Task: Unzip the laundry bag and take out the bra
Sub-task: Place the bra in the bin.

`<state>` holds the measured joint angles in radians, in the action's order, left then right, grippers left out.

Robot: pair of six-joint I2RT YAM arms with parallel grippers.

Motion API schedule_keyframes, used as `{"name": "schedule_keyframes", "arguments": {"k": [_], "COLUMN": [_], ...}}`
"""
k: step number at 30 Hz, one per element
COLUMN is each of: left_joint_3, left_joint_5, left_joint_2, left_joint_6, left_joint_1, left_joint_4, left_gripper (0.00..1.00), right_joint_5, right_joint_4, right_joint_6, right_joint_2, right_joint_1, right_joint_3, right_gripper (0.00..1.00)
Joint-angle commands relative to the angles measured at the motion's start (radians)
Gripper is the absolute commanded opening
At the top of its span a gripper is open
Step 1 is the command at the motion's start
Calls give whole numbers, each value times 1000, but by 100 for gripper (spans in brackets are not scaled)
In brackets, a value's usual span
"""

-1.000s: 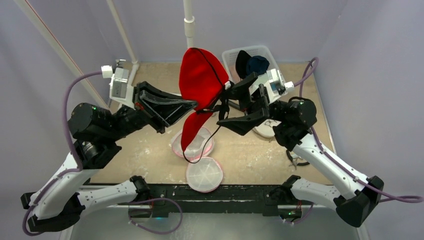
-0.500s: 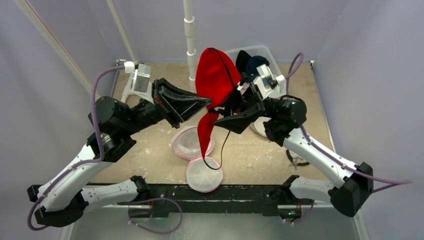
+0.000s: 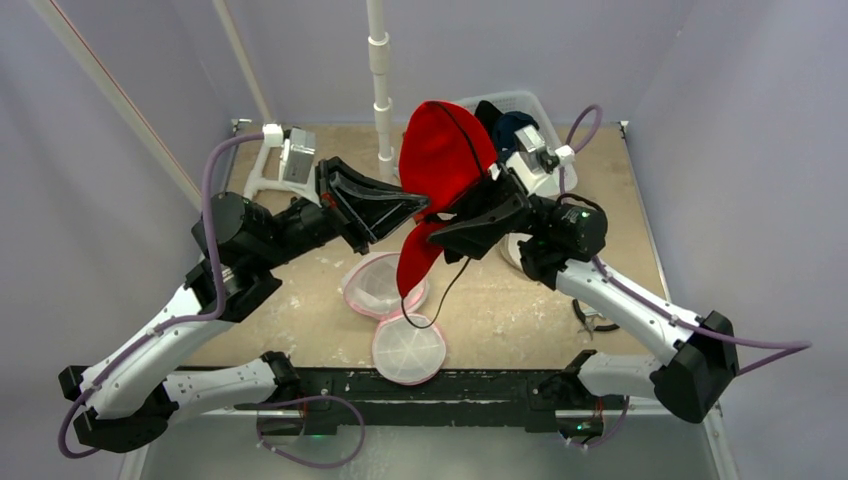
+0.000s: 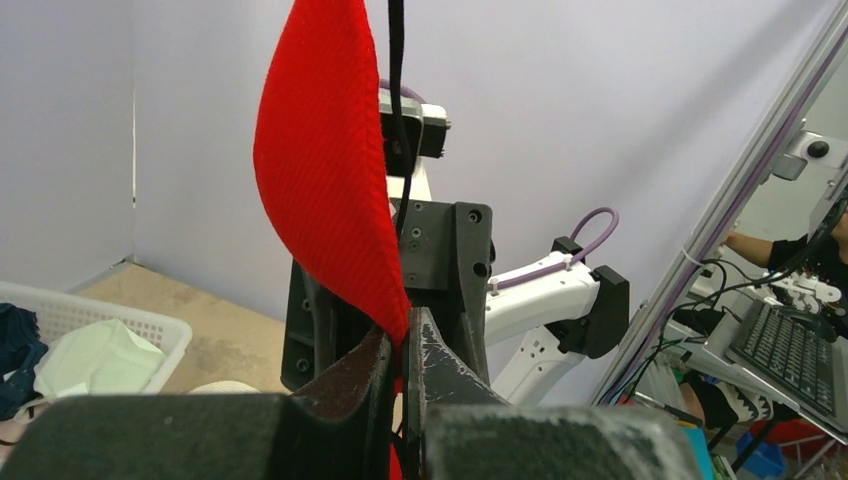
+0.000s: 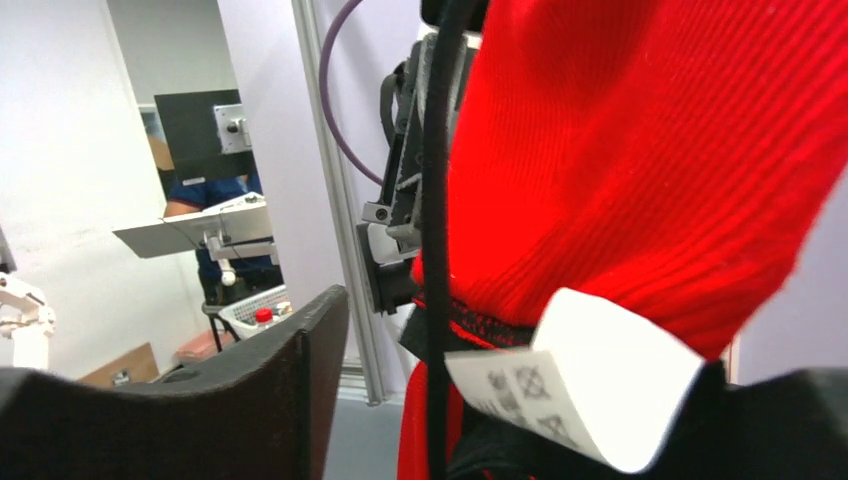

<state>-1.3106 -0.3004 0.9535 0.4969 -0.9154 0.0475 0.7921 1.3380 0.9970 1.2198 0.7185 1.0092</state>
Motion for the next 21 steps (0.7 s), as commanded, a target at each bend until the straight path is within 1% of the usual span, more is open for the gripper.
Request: {"name": "schedule_keyframes", "arguments": {"k": [1, 3, 5, 9, 12, 13, 15, 16, 18, 20, 21], "left_joint_3": [1, -1, 0, 1, 10, 17, 31, 37, 43, 47, 50], "left_joint_5": [33, 40, 47, 55, 105, 122, 137, 139, 138, 136, 140], "left_joint_2": [-21, -25, -26, -27, -38, -44, -58, -64, -69, -72, -77], "left_joint_6": [2, 0, -1, -4, -17, -22, -33, -35, -38, -44, -48], "left_joint_1": [7, 5, 6, 5, 5, 6, 6, 5, 5, 6, 6], "left_joint_4": [55, 54, 52, 48, 34, 32, 33, 35, 30, 13, -1], "left_gripper": [0, 0, 0, 0, 0, 0, 0, 2, 9, 28, 39], "right_joint_5": [-8, -1, -6, -24, -34, -40, -48, -49, -51, -64, -86], "right_joint_4": [62, 26, -4, -23, -53, -62, -84, -105, -155, -220, -274], "right_joint_6": [22, -1, -25, -47, -72, -81, -97, -111, -141, -171, -207], "right_joint_2": [9, 10, 4, -13, -24, -29, -42, -47, -61, -80, -94], "right_joint_1": [24, 32, 37, 36, 36, 37, 37, 36, 36, 36, 35], "right_joint_3": [26, 33, 34, 24, 23, 23, 21, 22, 26, 35, 44], "right_gripper": [59, 58, 51, 33, 21, 16, 2, 0, 0, 0, 0]}}
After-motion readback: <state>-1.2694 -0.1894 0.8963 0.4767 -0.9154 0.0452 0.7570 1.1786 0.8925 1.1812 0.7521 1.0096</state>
